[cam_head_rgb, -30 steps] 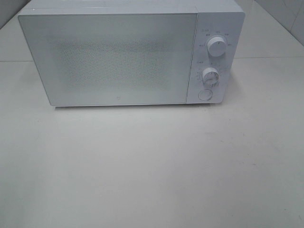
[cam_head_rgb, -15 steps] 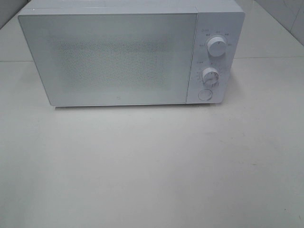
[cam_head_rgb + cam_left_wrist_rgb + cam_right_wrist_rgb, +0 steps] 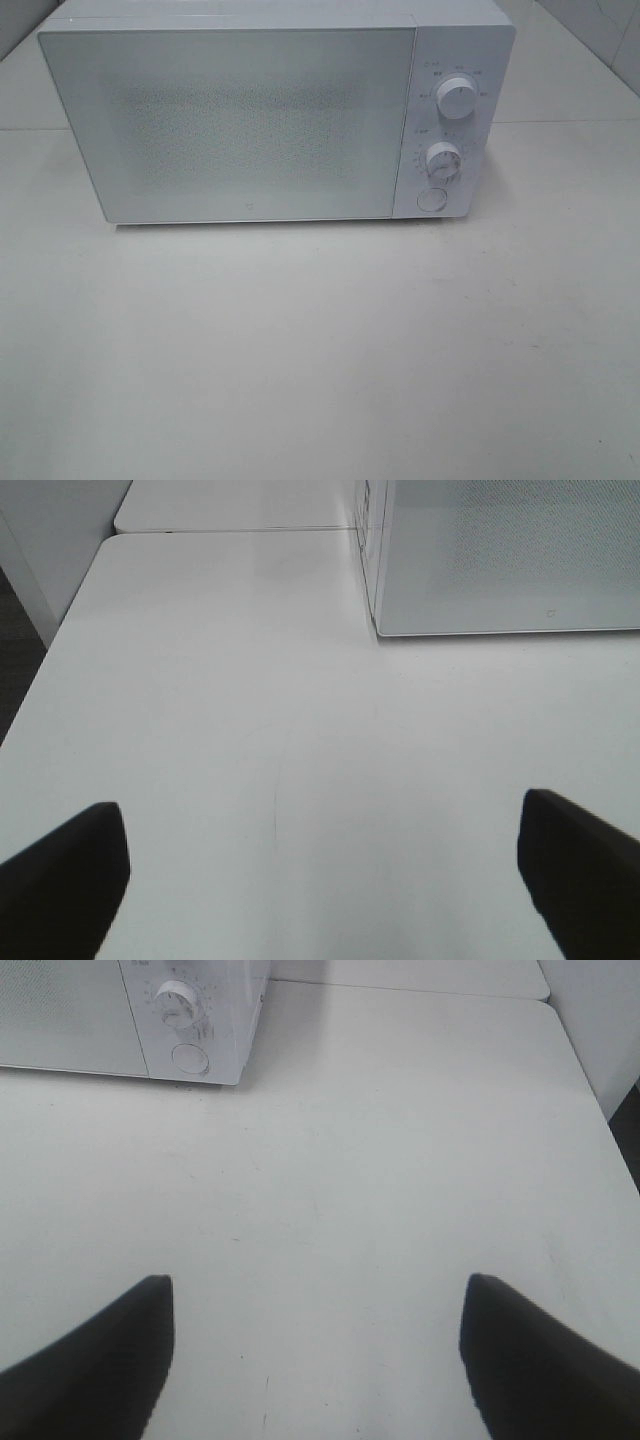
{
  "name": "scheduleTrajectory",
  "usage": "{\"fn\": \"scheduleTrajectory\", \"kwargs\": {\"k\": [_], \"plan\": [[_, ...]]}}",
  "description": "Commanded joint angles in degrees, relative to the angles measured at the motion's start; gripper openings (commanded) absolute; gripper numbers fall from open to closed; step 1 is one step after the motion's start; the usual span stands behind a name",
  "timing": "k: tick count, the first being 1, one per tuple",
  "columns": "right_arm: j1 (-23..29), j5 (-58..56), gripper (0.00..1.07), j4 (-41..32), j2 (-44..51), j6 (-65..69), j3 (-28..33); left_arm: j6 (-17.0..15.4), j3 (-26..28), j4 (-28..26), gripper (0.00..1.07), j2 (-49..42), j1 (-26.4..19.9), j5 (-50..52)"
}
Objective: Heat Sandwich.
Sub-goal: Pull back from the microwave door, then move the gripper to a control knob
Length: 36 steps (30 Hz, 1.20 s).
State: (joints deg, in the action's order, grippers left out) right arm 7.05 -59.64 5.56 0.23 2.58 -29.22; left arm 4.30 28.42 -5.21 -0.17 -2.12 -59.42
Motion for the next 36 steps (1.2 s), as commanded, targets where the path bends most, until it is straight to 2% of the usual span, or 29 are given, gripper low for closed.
{"fn": "scheduleTrajectory", "kwargs": {"k": [1,15,21,36], "plan": [[-0.3,0.4,0.76,0.0,1.5,-0.1,0.2,-0.3,-0.2,-0.1,1.01,-1.6,-0.1,0.5],[-0.3,0.5,0.76,-0.1,1.0,0.0,-1.0,-0.3,-0.2,-0.1,1.01,-1.6,-0.1,0.5],[-0.3,1.8,0.76,0.2,-5.0,0.0,-3.6,-0.3,-0.2,-0.1,1.01,-1.6,-0.1,0.5],[-0.3,15.0,0.76,0.2,-17.5,0.0,-3.6,-0.3,-0.2,-0.1,1.01,-1.6,-0.1,0.5]]}}
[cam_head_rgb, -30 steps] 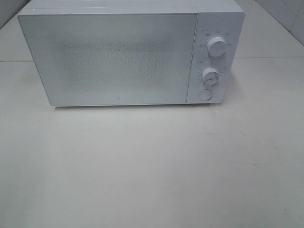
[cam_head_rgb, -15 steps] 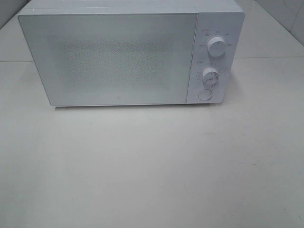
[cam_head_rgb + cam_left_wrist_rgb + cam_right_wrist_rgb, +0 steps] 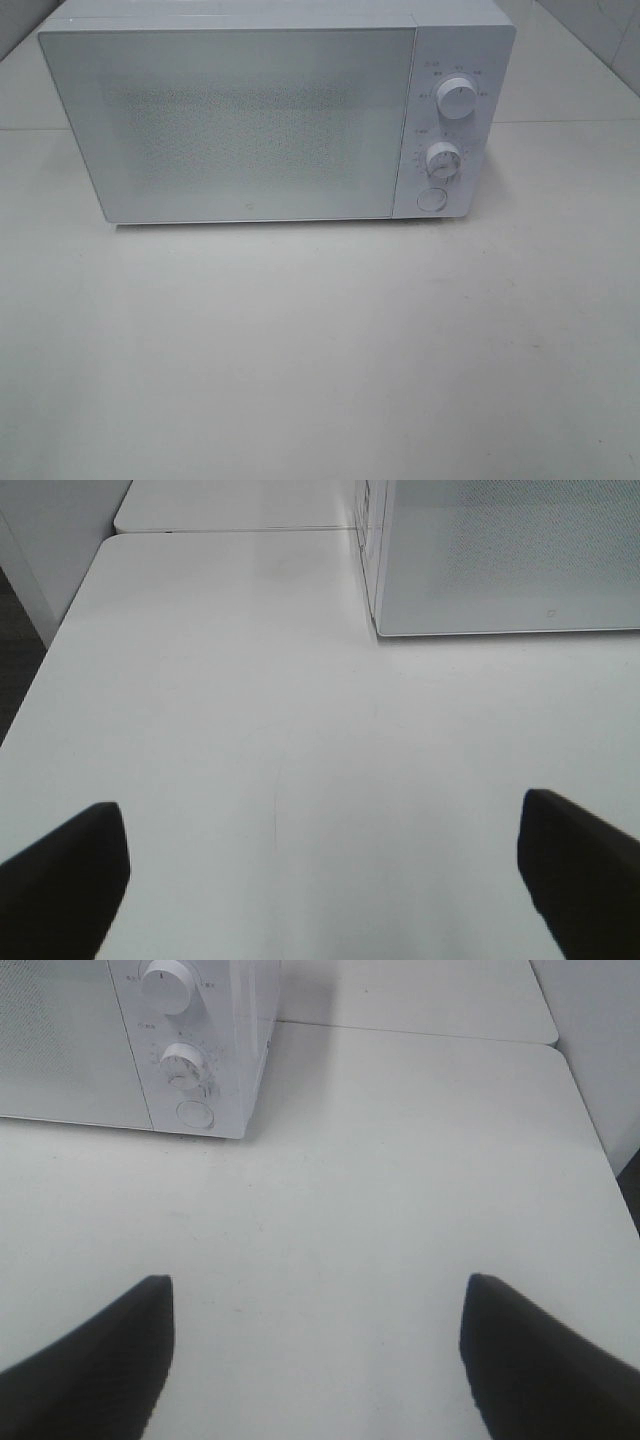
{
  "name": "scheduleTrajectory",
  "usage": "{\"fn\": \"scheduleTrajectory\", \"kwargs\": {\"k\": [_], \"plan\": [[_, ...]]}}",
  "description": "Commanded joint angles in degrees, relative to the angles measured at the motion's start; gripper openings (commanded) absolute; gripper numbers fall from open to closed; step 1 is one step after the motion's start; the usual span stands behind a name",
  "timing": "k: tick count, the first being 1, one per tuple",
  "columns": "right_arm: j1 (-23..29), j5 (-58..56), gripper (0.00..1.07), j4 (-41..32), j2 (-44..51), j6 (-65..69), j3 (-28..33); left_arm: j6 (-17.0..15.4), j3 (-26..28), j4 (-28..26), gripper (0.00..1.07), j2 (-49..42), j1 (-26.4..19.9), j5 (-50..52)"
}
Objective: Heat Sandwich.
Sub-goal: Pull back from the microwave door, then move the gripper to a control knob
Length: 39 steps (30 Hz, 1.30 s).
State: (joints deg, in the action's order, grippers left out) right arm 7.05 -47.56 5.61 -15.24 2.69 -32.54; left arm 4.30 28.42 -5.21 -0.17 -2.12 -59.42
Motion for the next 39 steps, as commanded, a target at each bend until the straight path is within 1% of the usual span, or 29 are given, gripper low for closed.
{"fn": "scheduleTrajectory", "kwargs": {"k": [1,7,9,11,12,15,17,19,20,23,24,28,29,32,33,34,37,38,39], "plan": [[-0.3,2.9,0.76,0.2,-2.0,-0.1,-0.2,-0.3,-0.2,-0.1,1.01,-1.6,-0.1,0.5],[-0.3,8.5,0.76,0.2,-7.4,-0.1,-0.2,-0.3,-0.2,-0.1,1.01,-1.6,-0.1,0.5],[-0.3,11.8,0.76,0.2,-10.7,-0.1,-0.2,-0.3,-0.2,-0.1,1.01,-1.6,-0.1,0.5],[-0.3,12.8,0.76,0.2,-11.6,-0.1,-0.2,-0.3,-0.2,-0.1,1.01,-1.6,-0.1,0.5],[-0.3,15.4,0.76,0.2,-14.0,-0.1,-0.2,-0.3,-0.2,-0.1,1.01,-1.6,-0.1,0.5],[-0.3,18.2,0.76,0.2,-16.4,-0.1,-0.2,-0.3,-0.2,-0.1,1.01,-1.6,-0.1,0.5],[-0.3,22.2,0.76,0.2,-20.6,-0.1,-0.2,-0.3,-0.2,-0.1,1.01,-1.6,-0.1,0.5],[-0.3,23.4,0.76,0.2,-21.7,-0.1,-0.2,-0.3,-0.2,-0.1,1.01,-1.6,-0.1,0.5],[-0.3,26.5,0.76,0.2,-24.2,-0.1,-0.2,-0.3,-0.2,-0.1,1.01,-1.6,-0.1,0.5],[-0.3,30.8,0.76,0.2,-28.3,-0.1,-0.2,-0.3,-0.2,-0.1,1.01,-1.6,-0.1,0.5],[-0.3,30.8,0.76,0.2,-28.3,-0.1,-0.2,-0.3,-0.2,-0.1,1.01,-1.6,-0.1,0.5],[-0.3,38.3,0.76,0.1,-34.0,-0.1,-0.2,-0.3,-0.2,-0.1,1.01,-1.6,-0.1,0.5],[-0.3,38.3,0.76,0.1,-34.0,-0.1,-0.2,-0.3,-0.2,-0.1,1.01,-1.6,-0.1,0.5],[-0.3,45.1,0.76,-0.1,-38.6,-0.1,-0.2,-0.3,-0.2,-0.1,1.01,-1.6,-0.1,0.5],[-0.3,45.1,0.76,-0.1,-38.6,-0.1,-0.2,-0.3,-0.2,-0.1,1.01,-1.6,-0.1,0.5],[-0.3,48.5,0.76,-0.1,-41.0,-0.1,-0.2,-0.3,-0.2,-0.1,1.01,-1.6,-0.1,0.5],[-0.3,53.3,0.76,-0.1,-44.3,-0.1,-0.2,-0.3,-0.2,-0.1,1.01,-1.6,-0.1,0.5],[-0.3,53.3,0.76,-0.1,-44.3,-0.1,-0.2,-0.3,-0.2,-0.1,1.01,-1.6,-0.1,0.5],[-0.2,56.7,0.76,-0.1,-46.4,-0.2,0.1,-0.3,-0.2,-0.1,1.01,-1.6,-0.1,0.5]]}}
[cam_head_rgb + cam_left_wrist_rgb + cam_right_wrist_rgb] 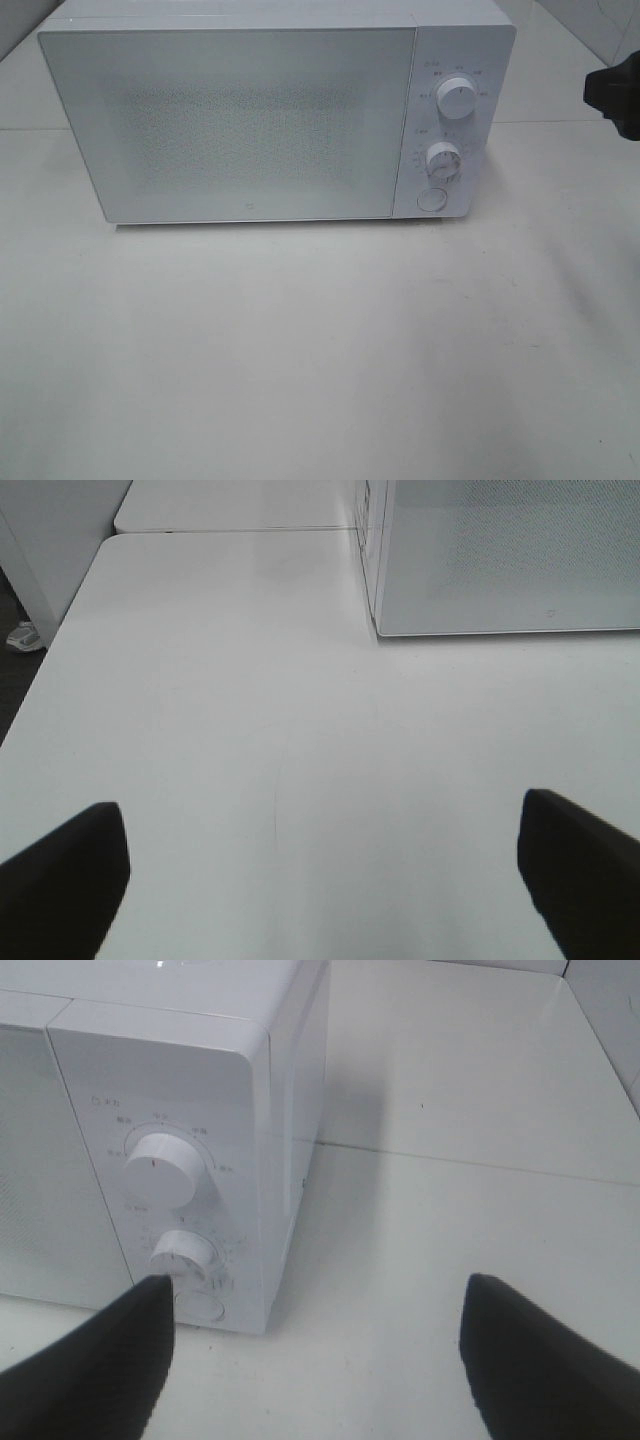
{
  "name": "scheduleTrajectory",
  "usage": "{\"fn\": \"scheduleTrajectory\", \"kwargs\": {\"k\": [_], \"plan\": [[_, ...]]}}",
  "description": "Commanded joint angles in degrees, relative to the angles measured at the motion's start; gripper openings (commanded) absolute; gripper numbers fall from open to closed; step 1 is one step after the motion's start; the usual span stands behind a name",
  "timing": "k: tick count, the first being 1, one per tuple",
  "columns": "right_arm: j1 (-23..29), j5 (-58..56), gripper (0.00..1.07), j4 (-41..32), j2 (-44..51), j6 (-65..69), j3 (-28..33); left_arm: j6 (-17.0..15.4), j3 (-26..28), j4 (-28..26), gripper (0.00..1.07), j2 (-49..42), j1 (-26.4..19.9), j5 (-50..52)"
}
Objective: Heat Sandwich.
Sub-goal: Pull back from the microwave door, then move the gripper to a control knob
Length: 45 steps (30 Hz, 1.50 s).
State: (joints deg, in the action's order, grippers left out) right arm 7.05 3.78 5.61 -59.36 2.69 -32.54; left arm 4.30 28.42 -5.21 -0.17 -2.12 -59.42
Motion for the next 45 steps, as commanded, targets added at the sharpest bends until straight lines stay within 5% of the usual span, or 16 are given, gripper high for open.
{"fn": "scheduleTrajectory", "kwargs": {"k": [1,13,25,38,45], "plan": [[-0.2,7.2,0.76,-0.3,-3.4,-0.2,0.5,-0.3,-0.2,-0.1,1.01,-1.6,-0.1,0.5],[1.0,28.2,0.76,-13.8,-12.9,-8.8,8.5,-0.3,-0.2,-0.1,1.01,-1.6,-0.1,0.5],[14.8,45.0,0.76,-34.4,-19.1,-19.1,14.4,-0.3,-0.2,-0.1,1.01,-1.6,-0.1,0.5],[26.1,56.1,0.76,-44.2,-19.5,-21.9,19.4,-0.3,-0.2,-0.1,1.01,-1.6,-0.1,0.5],[27.2,57.7,0.76,-44.7,-21.0,-21.9,19.8,-0.3,-0.2,-0.1,1.01,-1.6,-0.1,0.5]]}}
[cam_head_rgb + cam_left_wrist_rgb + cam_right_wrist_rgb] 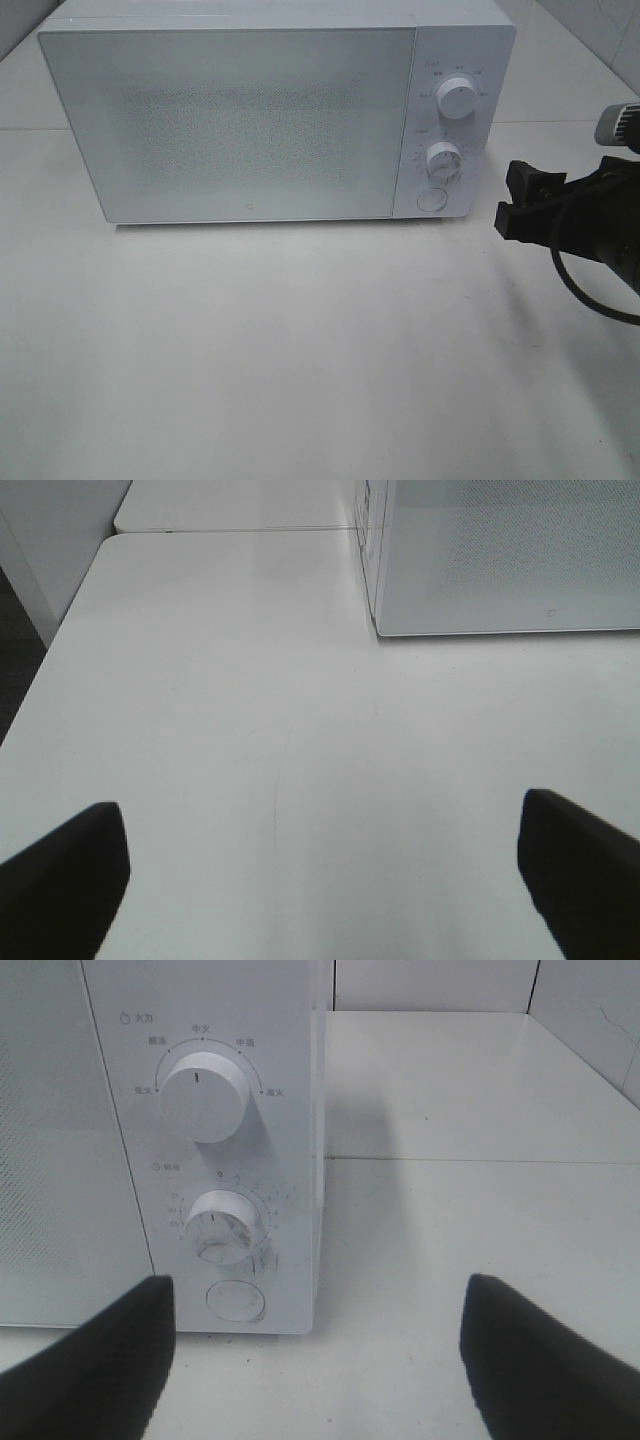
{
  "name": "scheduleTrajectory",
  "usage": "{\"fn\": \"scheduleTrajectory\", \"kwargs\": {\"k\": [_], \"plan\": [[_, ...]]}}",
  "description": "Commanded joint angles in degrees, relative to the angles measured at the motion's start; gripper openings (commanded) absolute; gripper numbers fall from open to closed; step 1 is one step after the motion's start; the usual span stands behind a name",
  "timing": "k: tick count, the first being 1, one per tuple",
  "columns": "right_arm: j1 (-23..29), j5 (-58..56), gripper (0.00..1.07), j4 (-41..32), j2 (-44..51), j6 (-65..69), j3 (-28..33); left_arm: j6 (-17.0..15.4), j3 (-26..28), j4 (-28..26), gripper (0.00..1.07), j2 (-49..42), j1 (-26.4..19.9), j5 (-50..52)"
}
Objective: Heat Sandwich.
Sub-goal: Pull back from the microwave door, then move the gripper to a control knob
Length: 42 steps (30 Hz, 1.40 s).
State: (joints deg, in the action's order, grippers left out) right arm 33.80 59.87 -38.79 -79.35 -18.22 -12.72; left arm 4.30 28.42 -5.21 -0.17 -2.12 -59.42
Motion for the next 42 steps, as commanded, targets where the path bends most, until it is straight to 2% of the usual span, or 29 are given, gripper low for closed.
{"fn": "scheduleTrajectory", "kwargs": {"k": [1,13,24,33,42], "plan": [[0.4,1.9,0.76,-0.2,-1.7,-1.0,-0.1,-0.3,-0.2,-0.1,1.01,-1.6,-0.1,0.5],[0.4,5.0,0.76,-0.2,-10.7,3.9,-0.1,-0.3,-0.2,-0.1,1.01,-1.6,-0.1,0.5],[0.4,5.8,0.76,0.0,-11.5,4.7,-0.5,-0.3,-0.2,-0.1,1.01,-1.6,-0.1,0.5],[0.2,5.7,0.76,0.2,-15.8,4.8,-4.9,-0.3,-0.2,-0.1,1.01,-1.6,-0.1,0.5],[0.1,4.2,0.76,2.8,-23.4,5.4,-13.2,-0.3,-0.2,-0.1,1.01,-1.6,-0.1,0.5]]}}
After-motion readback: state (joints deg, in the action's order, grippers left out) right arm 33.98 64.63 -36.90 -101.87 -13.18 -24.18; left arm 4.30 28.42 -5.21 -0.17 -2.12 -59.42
